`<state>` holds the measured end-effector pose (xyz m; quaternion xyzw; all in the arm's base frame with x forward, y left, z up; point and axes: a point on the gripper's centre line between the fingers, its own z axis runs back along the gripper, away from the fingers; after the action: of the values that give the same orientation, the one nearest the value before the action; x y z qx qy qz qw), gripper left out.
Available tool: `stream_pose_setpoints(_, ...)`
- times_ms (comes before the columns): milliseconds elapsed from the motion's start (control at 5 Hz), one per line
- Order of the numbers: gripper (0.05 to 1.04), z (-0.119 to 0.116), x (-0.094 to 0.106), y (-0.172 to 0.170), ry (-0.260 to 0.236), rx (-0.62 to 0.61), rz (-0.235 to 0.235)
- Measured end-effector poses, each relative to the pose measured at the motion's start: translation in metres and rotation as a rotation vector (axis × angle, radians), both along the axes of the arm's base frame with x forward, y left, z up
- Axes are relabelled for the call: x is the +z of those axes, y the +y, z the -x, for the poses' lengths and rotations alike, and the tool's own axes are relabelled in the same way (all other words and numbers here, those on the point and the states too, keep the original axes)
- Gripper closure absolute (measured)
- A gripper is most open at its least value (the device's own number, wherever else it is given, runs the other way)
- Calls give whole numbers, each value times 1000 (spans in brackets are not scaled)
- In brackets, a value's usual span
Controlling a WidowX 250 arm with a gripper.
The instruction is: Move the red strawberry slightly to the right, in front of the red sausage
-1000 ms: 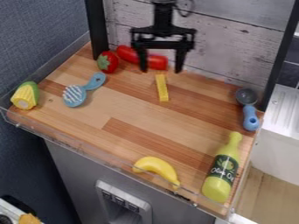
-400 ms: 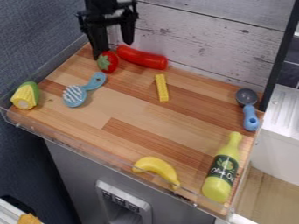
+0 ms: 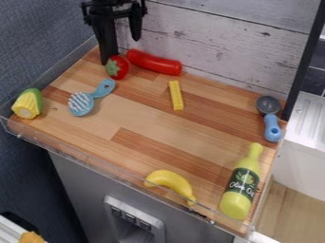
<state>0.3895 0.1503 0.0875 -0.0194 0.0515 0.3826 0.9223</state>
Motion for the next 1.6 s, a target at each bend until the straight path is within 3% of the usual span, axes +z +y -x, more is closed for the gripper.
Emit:
stream_pose_setpoints(200,85,-1,-12,2,9,-149,15)
stream_pose_setpoints(400,86,-5,-23,4,-7,-211,7)
stream_pose_setpoints(600,86,-5,-33,-1,-10,-182,5)
stream_pose_setpoints(1200,86,-3,-74,-13,6,68,8)
stream_pose_setpoints(1400,132,-4,-77,-12,7,64,9)
stream_pose_setpoints(1600,265,0,-80,-12,11,29,12)
